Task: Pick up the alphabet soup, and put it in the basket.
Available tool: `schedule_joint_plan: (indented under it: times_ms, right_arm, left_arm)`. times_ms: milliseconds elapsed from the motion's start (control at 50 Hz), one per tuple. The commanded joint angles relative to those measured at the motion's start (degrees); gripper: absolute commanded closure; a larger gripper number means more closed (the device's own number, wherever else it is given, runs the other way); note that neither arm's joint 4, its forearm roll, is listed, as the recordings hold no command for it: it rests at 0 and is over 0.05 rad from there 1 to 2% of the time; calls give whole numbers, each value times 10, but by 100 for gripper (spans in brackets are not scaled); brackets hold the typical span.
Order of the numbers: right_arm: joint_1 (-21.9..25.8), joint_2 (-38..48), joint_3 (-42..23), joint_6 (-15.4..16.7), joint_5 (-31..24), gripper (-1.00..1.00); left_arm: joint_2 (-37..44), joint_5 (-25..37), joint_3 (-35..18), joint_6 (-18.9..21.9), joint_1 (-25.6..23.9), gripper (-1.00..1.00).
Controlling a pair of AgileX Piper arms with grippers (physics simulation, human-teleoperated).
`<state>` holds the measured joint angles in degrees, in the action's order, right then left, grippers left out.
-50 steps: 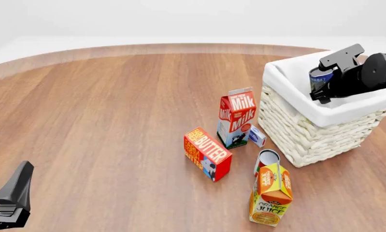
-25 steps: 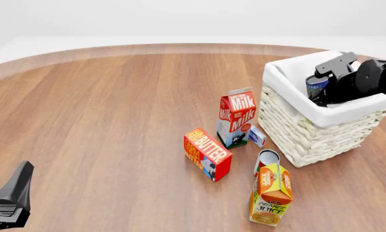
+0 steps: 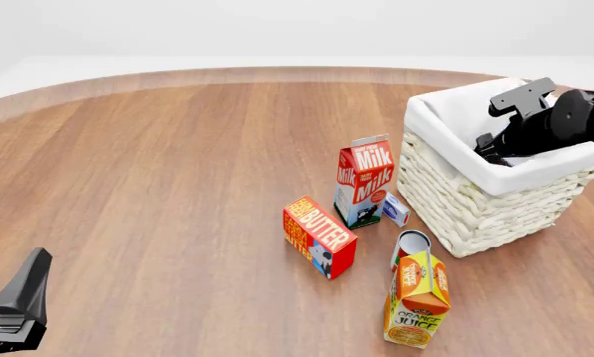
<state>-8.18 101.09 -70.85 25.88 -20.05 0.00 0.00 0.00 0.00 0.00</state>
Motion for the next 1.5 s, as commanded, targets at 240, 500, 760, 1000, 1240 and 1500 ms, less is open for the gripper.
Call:
schedule_joint_plan:
  times_ms: [240,500,760,1000,1240,1500]
  right_arm:
    - [6,-38,1,-21,8,-100]
    - [17,-92,41,-43,32,-100]
    - [19,-146,79,-53,49,-100]
    - [30,-202,110,-62,53,-100]
    - [38,-257,152,-76,71,-100]
    - [58,-310,204,-101,95,-100]
  left_arm:
    - [0,0,0,0,0,-100]
    - [0,0,0,0,0,-100]
    - [0,0,0,0,0,-100]
    - [0,0,0,0,0,-100]
    - [0,0,0,0,0,-100]
    - [0,0,0,0,0,-100]
